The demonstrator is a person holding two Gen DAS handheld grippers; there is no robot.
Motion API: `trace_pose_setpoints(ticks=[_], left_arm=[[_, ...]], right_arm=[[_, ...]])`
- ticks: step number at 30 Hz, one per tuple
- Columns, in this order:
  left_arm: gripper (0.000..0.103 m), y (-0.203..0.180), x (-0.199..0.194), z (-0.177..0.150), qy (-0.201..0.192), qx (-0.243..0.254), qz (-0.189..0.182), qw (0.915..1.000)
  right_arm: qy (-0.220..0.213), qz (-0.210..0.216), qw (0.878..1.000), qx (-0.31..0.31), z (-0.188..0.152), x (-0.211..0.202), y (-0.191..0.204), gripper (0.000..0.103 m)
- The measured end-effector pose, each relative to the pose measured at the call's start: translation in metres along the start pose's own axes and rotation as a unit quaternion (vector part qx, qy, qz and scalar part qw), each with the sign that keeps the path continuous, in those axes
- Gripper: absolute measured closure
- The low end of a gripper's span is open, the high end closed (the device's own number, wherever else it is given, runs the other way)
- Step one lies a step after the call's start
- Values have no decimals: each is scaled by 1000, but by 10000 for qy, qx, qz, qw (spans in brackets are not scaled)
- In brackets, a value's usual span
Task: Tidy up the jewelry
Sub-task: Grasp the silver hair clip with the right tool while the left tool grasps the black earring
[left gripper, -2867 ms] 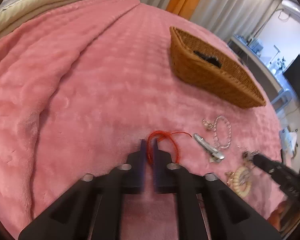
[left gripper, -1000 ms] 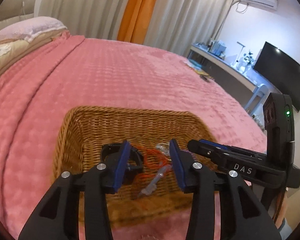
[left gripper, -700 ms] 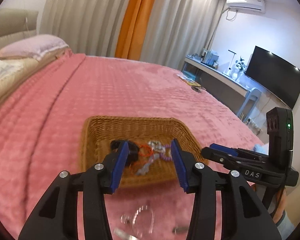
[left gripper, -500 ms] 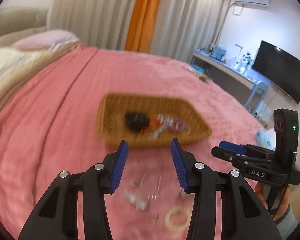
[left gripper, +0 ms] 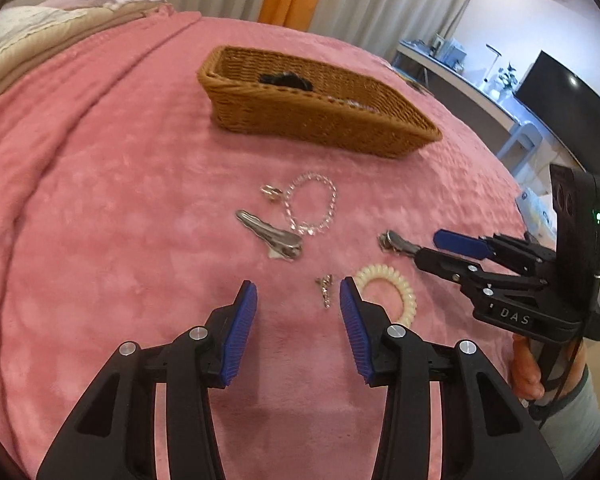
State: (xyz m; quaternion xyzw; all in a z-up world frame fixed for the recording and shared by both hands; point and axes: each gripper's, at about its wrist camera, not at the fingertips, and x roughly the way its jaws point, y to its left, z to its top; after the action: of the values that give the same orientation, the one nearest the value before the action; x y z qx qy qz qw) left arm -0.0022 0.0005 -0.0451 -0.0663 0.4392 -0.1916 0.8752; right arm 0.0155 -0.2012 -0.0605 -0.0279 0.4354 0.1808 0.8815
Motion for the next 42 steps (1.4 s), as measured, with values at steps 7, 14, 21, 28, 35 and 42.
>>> trace_pose_setpoints(ticks=[7, 14, 21, 28, 35, 42], left_arm=[[69, -11, 16, -2, 139, 116, 234, 9996], [70, -8, 17, -3, 94, 95, 174, 9998], [71, -7, 13, -7, 25, 80, 138, 9999], [71, -6, 11, -9, -21, 98, 147, 9998], [75, 2, 1, -15, -69, 97, 129, 9998], [72, 12, -8, -18, -104, 14, -135, 9999]], right_arm=[[165, -109, 9991, -365, 11, 15, 10, 60], [145, -242, 9978, -593, 15, 22, 26, 73], [-17, -368, 9986, -377, 10, 18, 24, 89], [-137, -319, 9982, 496, 0, 8, -12, 89], [-221, -202, 9976, 620, -2, 6, -17, 89], [-245, -124, 9974, 670, -4, 6, -19, 89]])
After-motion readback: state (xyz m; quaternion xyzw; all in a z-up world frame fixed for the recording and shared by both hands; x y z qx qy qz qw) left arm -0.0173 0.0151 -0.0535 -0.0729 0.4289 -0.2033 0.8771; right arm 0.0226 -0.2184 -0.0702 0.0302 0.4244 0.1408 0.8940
